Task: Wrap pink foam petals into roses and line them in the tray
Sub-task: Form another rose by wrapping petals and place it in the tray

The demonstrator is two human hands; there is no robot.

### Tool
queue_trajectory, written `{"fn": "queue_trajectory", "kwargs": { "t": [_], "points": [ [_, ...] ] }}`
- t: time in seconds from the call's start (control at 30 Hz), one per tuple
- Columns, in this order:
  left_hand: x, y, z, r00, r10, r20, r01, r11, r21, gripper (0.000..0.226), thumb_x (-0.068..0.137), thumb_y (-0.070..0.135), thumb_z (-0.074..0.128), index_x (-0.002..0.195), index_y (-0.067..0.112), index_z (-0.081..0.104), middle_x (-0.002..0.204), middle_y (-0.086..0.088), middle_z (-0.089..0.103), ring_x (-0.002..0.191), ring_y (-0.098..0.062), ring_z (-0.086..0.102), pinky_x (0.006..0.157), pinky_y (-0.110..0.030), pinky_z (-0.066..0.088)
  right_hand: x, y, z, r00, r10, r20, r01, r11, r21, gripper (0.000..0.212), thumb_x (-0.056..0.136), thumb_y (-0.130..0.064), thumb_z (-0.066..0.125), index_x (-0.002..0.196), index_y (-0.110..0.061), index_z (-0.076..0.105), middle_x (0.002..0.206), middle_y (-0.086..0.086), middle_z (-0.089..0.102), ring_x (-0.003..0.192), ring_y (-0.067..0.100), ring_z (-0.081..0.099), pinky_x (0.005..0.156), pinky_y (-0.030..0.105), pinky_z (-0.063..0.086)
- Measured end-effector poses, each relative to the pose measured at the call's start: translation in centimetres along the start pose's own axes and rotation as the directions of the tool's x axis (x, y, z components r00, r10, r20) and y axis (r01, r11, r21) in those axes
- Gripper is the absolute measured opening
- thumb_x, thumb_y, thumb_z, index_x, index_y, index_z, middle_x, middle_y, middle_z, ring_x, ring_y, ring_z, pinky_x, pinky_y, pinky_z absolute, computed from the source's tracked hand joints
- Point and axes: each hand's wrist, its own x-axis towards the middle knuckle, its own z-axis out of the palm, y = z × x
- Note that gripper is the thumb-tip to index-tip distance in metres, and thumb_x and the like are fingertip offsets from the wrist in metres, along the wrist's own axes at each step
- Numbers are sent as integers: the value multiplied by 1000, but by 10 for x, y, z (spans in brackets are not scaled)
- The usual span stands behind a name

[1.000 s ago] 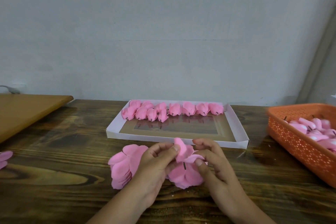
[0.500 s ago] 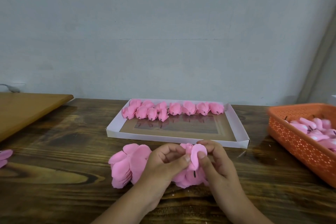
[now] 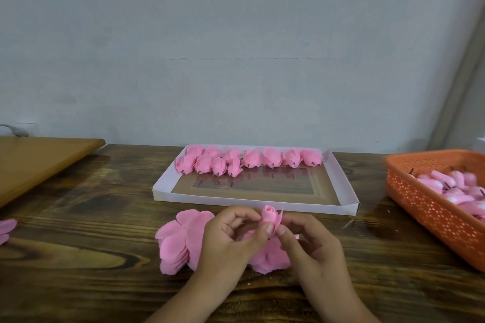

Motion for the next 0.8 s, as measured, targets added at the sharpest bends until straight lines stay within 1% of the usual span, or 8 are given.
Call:
{"fn": "queue_trajectory", "kwargs": {
  "t": [0.1, 0.17, 0.3, 0.4, 0.57, 0.67, 0.73, 0.8],
  "points": [
    [-2, 2, 0, 999, 29, 15, -29, 999, 33, 24, 71, 23, 84, 89, 11, 74, 88, -8, 79, 83, -23, 77, 72, -24, 60, -1, 1, 1, 1000, 8, 2, -8, 999, 34, 23, 87, -32, 67, 109, -41, 70, 104, -5, 73, 92, 18, 70, 69, 31, 60],
    [-2, 3, 0, 999, 26, 21, -27, 999, 17, 25, 72, 20, 84, 92, 11, 73, 89, -7, 79, 85, -22, 77, 72, -22, 59, -1, 0, 2, 1000, 25, -13, -24, 998, 56, 24, 86, -36, 67, 110, -40, 70, 99, -2, 73, 87, 16, 70, 65, 36, 61],
    [-3, 5, 1, 998, 37, 49, -38, 999, 16, 16, 74, 20, 83, 88, 20, 76, 90, -5, 79, 85, -20, 77, 73, -22, 59, -2, 0, 2, 1000, 16, -1, -16, 997, 73, 23, 93, -26, 65, 111, -39, 70, 98, 0, 73, 87, 16, 69, 66, 35, 60],
    [-3, 6, 2, 998, 42, 56, -44, 999, 18, 19, 70, 21, 83, 85, 31, 78, 89, 0, 80, 84, -14, 76, 73, -18, 57, -1, 2, 1, 999, 36, -3, -35, 995, 90, 25, 91, -25, 65, 112, -37, 72, 102, 2, 74, 91, 19, 69, 68, 38, 61],
    [-1, 4, 0, 996, 28, 82, -31, 999, 32, 21, 70, 25, 82, 87, 37, 80, 92, 3, 80, 87, -11, 76, 75, -16, 56, 0, 1, 2, 999, 28, -18, -25, 991, 135, 27, 87, -23, 68, 108, -39, 74, 92, 3, 74, 79, 14, 70, 62, 29, 59],
    [-1, 6, -1, 991, 13, 130, -17, 999, 29, 24, 71, 33, 89, 90, 42, 78, 95, 8, 79, 88, -8, 75, 75, -14, 56, 0, 1, 2, 1000, 23, -21, -20, 990, 142, 28, 87, -21, 69, 108, -39, 74, 90, 4, 75, 79, 14, 70, 64, 26, 58],
    [-1, 4, -3, 989, -6, 147, 2, 1000, 25, 31, 66, 33, 94, 92, 41, 78, 97, 7, 79, 90, -10, 76, 75, -15, 56, 1, 1, 2, 1000, 19, -21, -16, 989, 148, 29, 86, -20, 69, 108, -38, 74, 91, 4, 75, 81, 14, 71, 66, 23, 57],
    [0, 1, -4, 990, 10, 142, -18, 998, 56, 28, 70, 29, 90, 93, 40, 78, 97, 7, 79, 91, -10, 75, 75, -15, 56, 2, 1, 2, 1000, 13, -11, -11, 985, 172, 29, 86, -17, 69, 108, -36, 74, 96, 3, 76, 86, 16, 72, 70, 23, 57]
  ]
}}
